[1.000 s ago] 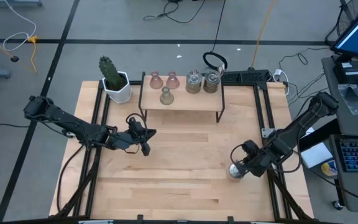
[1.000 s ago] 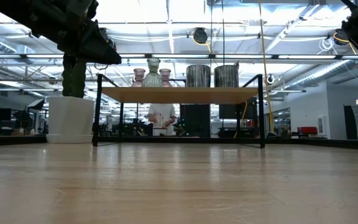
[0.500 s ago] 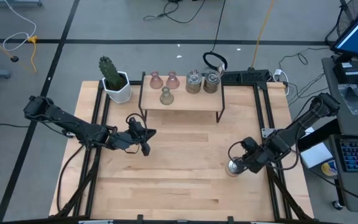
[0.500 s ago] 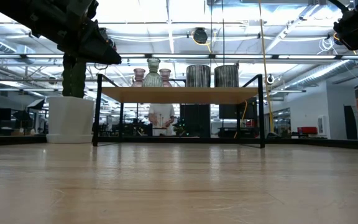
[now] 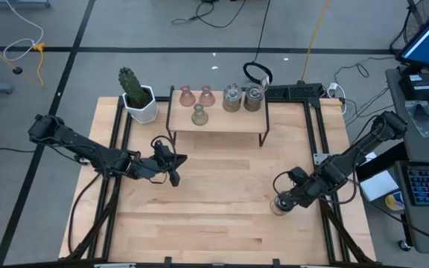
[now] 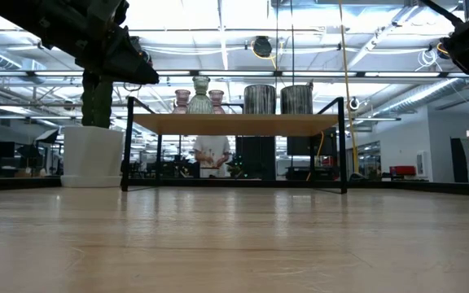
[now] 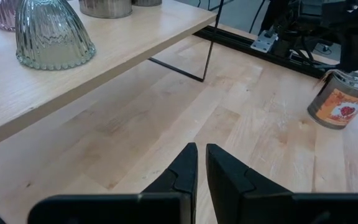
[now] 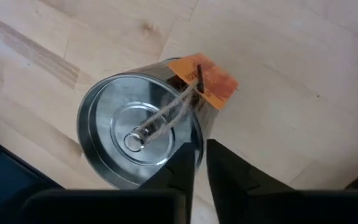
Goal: Pick & Place candle stick holders
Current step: Put the silver scented candle on the shelf
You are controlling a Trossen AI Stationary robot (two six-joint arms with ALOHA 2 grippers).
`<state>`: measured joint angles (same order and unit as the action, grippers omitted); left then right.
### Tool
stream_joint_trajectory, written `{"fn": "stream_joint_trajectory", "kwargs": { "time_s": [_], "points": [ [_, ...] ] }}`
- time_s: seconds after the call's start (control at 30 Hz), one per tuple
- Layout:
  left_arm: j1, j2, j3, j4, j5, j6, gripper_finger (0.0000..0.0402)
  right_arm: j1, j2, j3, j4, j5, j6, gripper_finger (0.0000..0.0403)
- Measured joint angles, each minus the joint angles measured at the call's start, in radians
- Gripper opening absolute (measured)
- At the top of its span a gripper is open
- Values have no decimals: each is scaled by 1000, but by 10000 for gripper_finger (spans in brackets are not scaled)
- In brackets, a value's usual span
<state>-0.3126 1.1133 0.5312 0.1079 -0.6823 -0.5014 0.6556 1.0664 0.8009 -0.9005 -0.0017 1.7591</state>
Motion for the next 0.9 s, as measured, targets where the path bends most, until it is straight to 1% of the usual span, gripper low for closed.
{"fn": "stream_joint_trajectory", "kwargs": {
  "time_s": [0.2, 0.4, 0.7, 0.9],
  "points": [
    [0, 0, 0, 0, 0, 0, 37, 0, 0, 0, 5, 0, 4, 87],
    [0, 0, 0, -1, 0, 8, 37, 0, 0, 0, -7, 0, 8, 116],
    [0, 0, 0, -1, 0, 9, 37, 0, 1, 0, -37, 3, 26, 121],
    [0, 0, 0, -1, 0, 9, 37, 0, 34, 0, -32, 1, 7, 117]
  ]
}}
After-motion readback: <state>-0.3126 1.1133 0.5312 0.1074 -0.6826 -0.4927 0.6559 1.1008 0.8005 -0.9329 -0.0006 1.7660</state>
